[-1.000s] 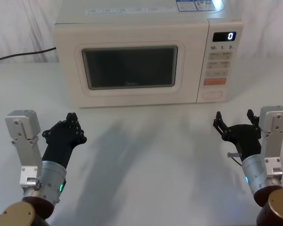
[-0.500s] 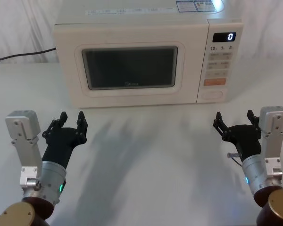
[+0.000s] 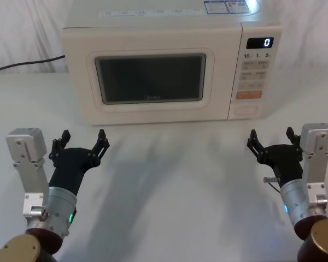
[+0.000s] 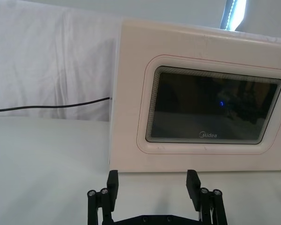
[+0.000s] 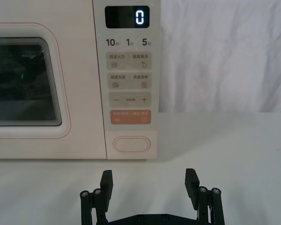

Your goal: Press the button to open the microwave door with one hand; close the microwave door with the other hand.

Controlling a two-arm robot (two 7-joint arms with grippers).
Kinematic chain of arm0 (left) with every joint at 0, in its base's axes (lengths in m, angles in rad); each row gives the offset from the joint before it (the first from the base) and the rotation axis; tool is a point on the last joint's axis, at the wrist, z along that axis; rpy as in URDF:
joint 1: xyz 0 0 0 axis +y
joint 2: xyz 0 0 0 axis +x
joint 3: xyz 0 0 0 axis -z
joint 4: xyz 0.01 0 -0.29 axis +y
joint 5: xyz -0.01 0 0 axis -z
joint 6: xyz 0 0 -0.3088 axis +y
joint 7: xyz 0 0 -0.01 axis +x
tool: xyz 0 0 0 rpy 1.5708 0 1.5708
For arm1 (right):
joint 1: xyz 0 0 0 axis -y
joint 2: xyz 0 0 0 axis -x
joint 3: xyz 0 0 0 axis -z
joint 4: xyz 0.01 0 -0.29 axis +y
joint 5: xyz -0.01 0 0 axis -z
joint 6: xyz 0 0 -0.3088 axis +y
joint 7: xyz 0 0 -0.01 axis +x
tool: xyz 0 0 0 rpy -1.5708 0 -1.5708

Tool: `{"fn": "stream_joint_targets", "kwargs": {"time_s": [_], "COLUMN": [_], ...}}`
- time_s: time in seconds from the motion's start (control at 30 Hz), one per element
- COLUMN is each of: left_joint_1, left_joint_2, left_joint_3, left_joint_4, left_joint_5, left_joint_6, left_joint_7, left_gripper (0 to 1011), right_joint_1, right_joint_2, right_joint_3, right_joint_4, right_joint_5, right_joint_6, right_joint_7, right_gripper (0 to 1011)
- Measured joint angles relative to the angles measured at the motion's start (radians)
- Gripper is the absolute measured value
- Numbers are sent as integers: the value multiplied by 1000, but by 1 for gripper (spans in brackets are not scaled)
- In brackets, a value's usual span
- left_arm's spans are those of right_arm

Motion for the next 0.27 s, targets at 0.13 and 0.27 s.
{"fn": "stream_joint_targets", "kwargs": {"time_s": [0.13, 0.27], "left_joint_1": [0, 0], "left_joint_2": [0, 0], "left_joint_3": [0, 0], "left_joint_4": [0, 0], "left_joint_5": [0, 0], "left_joint_6": [0, 0], "left_joint_7": [0, 0], "left_gripper": [1001, 1001], "right_joint_1": [0, 0], "right_joint_2": [0, 0], "right_joint_3": [0, 0], "right_joint_4": [0, 0], "right_joint_5": [0, 0], "right_joint_6": [0, 0], "right_joint_7": [0, 0], "right_gripper": [1000, 1000]}}
